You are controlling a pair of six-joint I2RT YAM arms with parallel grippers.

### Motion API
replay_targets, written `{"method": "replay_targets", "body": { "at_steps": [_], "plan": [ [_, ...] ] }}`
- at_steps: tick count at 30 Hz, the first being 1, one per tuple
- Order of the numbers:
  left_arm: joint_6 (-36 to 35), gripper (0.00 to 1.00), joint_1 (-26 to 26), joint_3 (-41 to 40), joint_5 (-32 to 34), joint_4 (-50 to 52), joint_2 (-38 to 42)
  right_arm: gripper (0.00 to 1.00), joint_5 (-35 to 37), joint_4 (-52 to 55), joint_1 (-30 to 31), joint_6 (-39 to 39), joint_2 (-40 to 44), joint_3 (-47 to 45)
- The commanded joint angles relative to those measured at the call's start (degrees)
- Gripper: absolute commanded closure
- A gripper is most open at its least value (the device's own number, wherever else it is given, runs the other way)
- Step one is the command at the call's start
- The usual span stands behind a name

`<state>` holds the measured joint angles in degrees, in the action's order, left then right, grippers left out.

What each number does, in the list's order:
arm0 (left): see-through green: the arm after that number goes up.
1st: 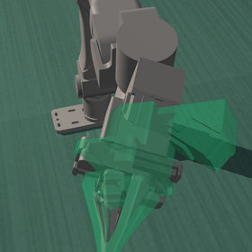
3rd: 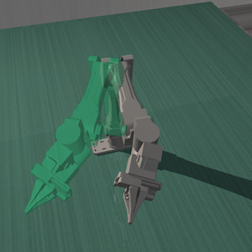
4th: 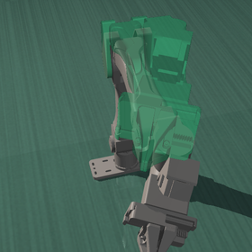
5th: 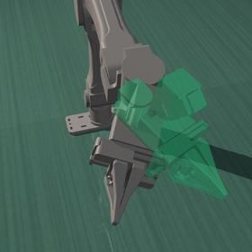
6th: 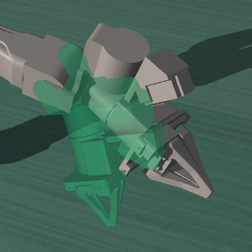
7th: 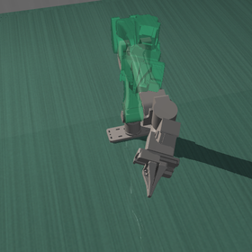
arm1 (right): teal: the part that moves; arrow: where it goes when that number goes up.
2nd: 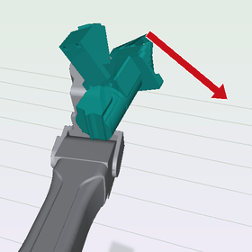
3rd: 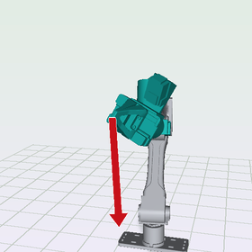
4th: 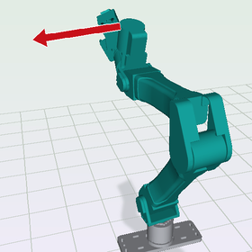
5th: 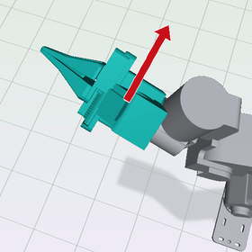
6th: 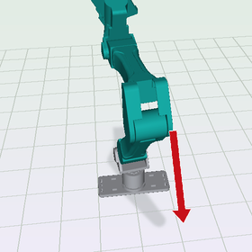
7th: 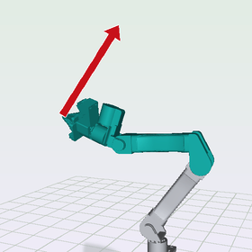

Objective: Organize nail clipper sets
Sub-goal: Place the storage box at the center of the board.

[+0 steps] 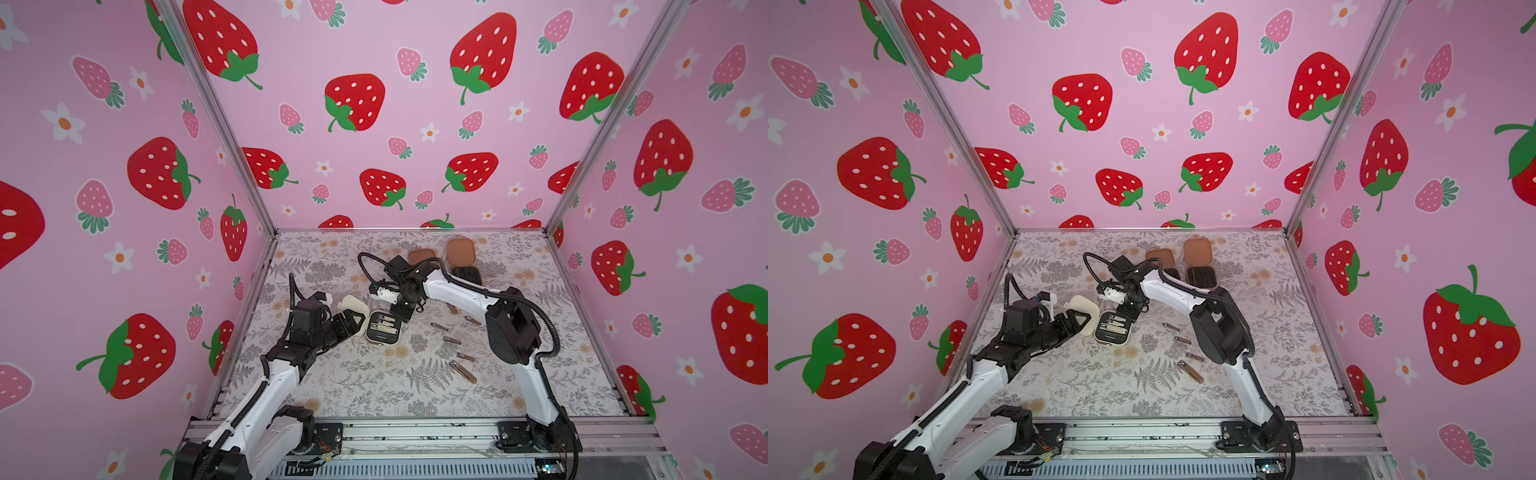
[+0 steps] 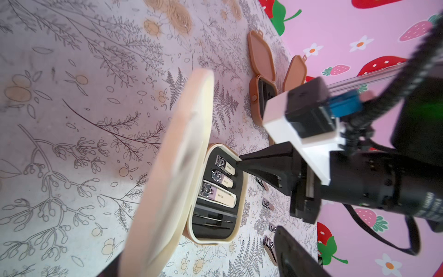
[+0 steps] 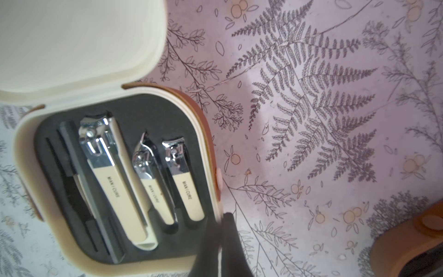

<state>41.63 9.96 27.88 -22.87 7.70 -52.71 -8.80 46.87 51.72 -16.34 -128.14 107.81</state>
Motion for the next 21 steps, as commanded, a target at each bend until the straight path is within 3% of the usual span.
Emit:
{"method": "replay_targets", "body": {
  "at_steps": [1,8,15,21],
  "plan": [
    [-0.98,0.21,-0.24,-0.54,1.77,0.02,1.76,1.0,1.3,3.17,0.57,-2.7,-2.09,4.35],
    [-1.15,0.22,-0.15,-0.57,-0.27,-2.81,-1.52,0.99,2.69,4.13,1.0,-1.07,-5.1,6.11],
    [-2.41,0.23,0.83,2.82,-1.64,-3.66,-4.95,0.73,4.26,2.56,1.01,4.05,-3.98,4.81],
    [-3.3,0.23,3.58,6.22,-2.09,-3.49,-6.28,0.53,12.44,1.92,0.71,13.53,0.57,2.94]
  ]
}}
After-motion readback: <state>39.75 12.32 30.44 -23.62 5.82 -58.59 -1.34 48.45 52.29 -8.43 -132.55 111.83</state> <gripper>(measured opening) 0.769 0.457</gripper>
